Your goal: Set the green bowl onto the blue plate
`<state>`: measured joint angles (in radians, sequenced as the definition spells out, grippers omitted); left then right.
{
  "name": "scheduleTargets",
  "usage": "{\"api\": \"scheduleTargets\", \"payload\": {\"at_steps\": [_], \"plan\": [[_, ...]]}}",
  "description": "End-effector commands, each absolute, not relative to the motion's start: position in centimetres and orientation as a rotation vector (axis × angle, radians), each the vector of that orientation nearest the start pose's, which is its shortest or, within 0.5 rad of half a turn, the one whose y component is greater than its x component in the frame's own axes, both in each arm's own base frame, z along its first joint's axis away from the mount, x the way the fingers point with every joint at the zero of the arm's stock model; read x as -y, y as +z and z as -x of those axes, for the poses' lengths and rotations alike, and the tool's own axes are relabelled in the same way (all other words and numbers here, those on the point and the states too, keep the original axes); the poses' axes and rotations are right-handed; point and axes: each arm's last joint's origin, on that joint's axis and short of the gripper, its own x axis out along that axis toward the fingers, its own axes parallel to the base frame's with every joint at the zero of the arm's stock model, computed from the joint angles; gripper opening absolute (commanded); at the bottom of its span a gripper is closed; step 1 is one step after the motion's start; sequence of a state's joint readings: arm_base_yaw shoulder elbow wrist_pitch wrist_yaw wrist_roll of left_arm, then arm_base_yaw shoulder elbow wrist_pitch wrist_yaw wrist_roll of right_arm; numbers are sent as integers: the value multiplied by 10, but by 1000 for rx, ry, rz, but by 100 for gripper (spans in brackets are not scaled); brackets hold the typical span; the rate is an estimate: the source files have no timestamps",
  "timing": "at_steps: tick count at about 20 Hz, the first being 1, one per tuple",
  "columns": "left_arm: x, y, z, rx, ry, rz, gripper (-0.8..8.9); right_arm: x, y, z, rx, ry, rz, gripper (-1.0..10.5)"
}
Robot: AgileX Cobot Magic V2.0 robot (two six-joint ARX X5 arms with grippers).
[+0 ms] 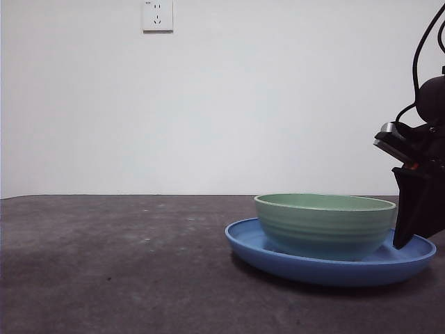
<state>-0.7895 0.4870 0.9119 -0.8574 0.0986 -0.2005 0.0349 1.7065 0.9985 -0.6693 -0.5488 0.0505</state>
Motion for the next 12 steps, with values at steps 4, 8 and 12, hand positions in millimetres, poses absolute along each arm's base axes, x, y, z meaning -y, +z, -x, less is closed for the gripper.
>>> {"api": "scheduleTargets", "payload": {"at_steps": [4,8,12], "plan": [[54,346,-49,-481,-835,30,625,-38,185,-318,-1322,463,-400,10],[54,346,-49,-481,-835,30,625,-69,195,-322,-1298,513,-384,10],[54,346,-49,-479,-835,31,625,-109,197,-318,-1275,582,-369,10]]}}
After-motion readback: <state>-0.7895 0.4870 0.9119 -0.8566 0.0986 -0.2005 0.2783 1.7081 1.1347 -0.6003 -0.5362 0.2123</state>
